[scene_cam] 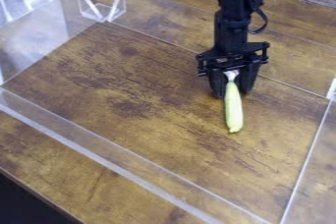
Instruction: Move the green spoon to the left
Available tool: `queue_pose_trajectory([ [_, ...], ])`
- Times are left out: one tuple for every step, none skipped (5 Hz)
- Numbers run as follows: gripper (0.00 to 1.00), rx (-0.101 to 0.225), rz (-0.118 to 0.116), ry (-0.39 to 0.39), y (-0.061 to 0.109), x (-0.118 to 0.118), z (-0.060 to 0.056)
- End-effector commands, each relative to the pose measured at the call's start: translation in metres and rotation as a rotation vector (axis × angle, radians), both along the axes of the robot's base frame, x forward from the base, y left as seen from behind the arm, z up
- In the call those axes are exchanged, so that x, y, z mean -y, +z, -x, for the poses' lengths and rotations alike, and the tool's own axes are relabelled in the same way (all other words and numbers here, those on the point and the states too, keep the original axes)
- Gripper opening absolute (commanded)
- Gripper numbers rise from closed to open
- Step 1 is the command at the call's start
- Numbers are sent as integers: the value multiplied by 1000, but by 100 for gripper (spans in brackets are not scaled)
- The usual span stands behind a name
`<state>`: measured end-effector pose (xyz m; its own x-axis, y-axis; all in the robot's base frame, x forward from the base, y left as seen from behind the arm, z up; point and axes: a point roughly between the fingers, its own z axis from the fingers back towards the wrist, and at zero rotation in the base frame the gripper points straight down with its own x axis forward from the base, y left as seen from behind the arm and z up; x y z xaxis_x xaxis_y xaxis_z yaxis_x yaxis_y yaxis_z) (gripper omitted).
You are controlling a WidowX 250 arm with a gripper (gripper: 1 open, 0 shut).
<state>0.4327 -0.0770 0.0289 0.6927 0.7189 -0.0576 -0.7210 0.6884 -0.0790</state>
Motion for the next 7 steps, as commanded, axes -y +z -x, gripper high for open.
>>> queue_pose_trajectory([
  [0,58,5,143,22,-17,-5],
  [0,65,22,136,40,-23,1],
  [0,73,41,129,58,-29,6],
  [0,82,67,122,79,-36,12],
  [0,98,108,134,106,-36,13],
  [0,120,137,161,127,-41,19],
  [0,145,157,183,143,-71,28],
])
